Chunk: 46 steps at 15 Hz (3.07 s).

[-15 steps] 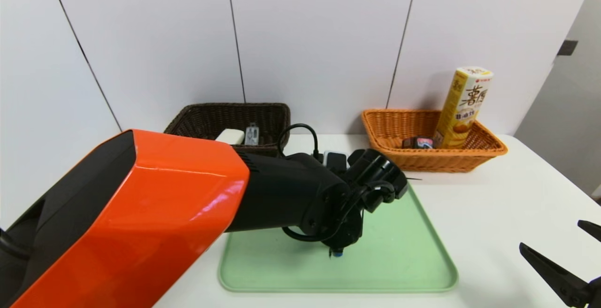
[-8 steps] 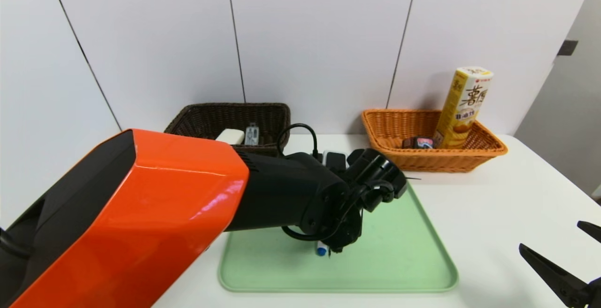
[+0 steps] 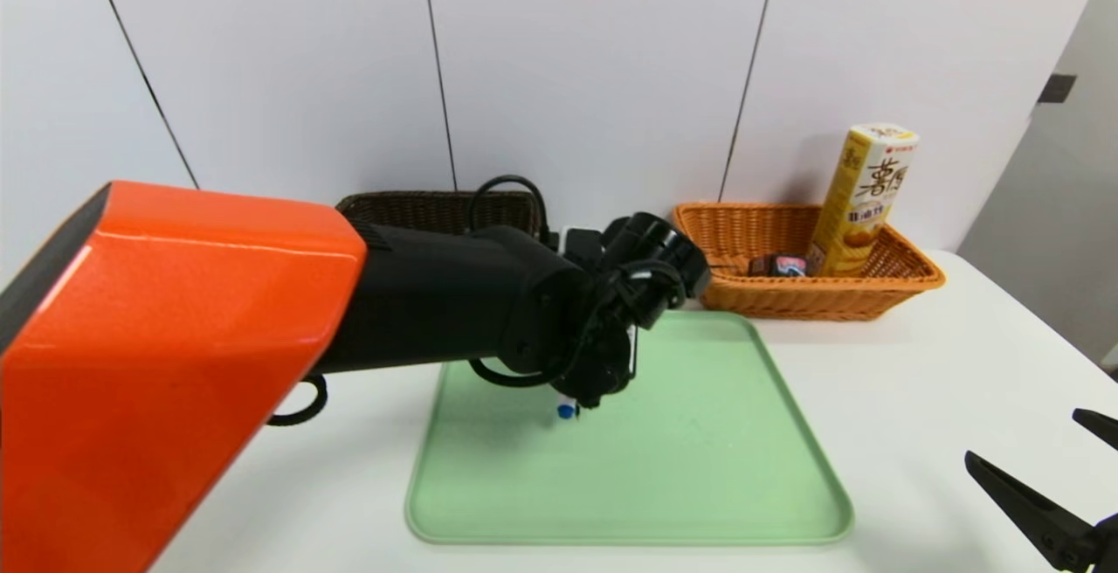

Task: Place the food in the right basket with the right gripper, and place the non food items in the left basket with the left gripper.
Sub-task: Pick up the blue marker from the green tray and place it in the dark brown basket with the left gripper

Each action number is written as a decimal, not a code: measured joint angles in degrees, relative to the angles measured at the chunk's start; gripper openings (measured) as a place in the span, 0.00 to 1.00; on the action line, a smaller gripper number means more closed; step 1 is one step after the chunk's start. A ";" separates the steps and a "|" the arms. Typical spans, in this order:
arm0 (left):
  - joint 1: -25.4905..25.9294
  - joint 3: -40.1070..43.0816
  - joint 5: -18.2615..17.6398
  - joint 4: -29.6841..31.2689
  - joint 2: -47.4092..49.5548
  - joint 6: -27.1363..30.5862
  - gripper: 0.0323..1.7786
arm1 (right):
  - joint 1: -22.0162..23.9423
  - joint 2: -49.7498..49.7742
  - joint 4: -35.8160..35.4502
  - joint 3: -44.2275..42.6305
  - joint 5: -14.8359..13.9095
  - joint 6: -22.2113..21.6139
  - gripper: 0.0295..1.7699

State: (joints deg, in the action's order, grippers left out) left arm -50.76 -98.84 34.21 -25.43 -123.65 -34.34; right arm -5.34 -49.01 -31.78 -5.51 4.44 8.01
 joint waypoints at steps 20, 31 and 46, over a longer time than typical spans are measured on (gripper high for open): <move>34.43 -0.41 -0.20 32.78 -1.46 31.81 0.09 | 0.07 -5.16 -0.63 -4.16 1.49 0.01 0.97; 35.89 -0.52 0.00 35.51 -8.02 31.60 0.18 | 0.07 -5.35 -0.55 -4.11 1.49 0.01 0.97; 35.80 3.74 -0.45 32.59 5.12 31.50 0.84 | 0.05 -5.24 -0.71 -5.21 1.46 0.01 0.97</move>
State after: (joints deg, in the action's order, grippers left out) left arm -14.96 -95.10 33.76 7.16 -118.53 -2.84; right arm -5.29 -54.25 -32.49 -10.72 5.90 8.02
